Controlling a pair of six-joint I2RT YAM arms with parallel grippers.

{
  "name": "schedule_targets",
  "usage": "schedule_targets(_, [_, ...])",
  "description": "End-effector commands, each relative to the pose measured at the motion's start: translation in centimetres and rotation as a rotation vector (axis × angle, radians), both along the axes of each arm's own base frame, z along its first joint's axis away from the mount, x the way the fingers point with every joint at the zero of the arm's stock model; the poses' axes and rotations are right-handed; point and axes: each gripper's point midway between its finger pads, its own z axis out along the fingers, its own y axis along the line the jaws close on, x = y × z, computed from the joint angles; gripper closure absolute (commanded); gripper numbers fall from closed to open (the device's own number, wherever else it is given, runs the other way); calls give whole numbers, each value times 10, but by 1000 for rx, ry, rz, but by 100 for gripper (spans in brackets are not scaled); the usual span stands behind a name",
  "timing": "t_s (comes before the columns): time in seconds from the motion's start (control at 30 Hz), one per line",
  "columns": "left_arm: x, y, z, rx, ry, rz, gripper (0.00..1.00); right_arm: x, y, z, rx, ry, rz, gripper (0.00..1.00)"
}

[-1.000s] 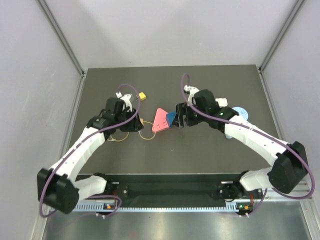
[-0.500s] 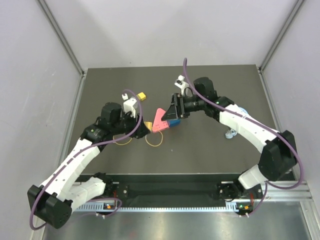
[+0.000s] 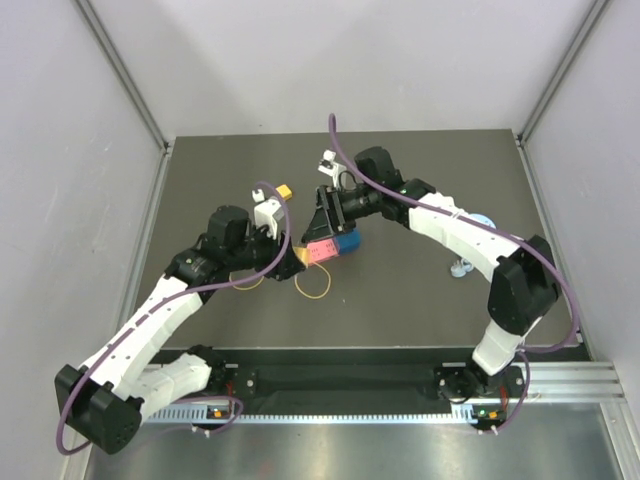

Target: Insert the plug

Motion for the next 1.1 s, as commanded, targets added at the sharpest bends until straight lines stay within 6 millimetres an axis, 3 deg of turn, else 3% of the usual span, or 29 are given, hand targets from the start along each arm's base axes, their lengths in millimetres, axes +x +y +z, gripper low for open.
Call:
schedule_targets(0.0, [12,-11,28,-50,-102,-31,100,-5,10,8,-1,-41,46,37])
schedule_targets(0.3, [14,-14,31,-64,-112,-35,100,-11,15,-10,-66,-34,66,42])
schedule_targets(0.43, [15,-14,33,-66,-120,-29,100,-13,17,-10,-50,-33,71,61])
schedule_targets(0.5, [15,-14,32,-68,-111,-26,100,-14,19,-3,-9,-52,81,79])
schedule_targets(0.53, [15,-15,31,-68,-108,-25,95,-15,19,3,12,-47,76,95])
schedule_targets(0.57, [15,-14,30,-69,-96,-13,83,-17,19,2,22,-35,75,100])
schedule_targets(0.6, [19,-11,29,-60,-89,21,56,-17,19,6,46,-21,68,100])
schedule_targets(0.63, [20,-11,30,-71,-69,48,36,-14,21,20,102,-69,59,100])
schedule_targets(0.67, [21,-11,32,-82,-65,61,22,-13,20,18,114,-66,48,100])
schedule_targets(0.7, [22,-12,34,-93,-60,75,16,-7,17,22,131,-53,14,100])
schedule_targets(0.73, [22,-12,37,-114,-37,94,14,-2,16,42,200,-118,0,100])
schedule_targets(0.8, [21,-14,51,-152,-30,104,14,5,4,47,255,-79,-61,100])
schedule_targets(0.83, [20,-17,57,-188,-11,115,14,9,0,77,365,-171,-71,100])
schedule_targets(0.87, [20,-18,67,-218,-13,120,14,8,-7,70,384,-150,-92,100])
schedule_targets(0.93, [18,-24,83,-299,15,110,15,13,-23,92,472,-151,-146,100])
schedule_targets(1.07, [18,-35,111,-431,51,93,18,10,-42,110,599,-206,-180,100])
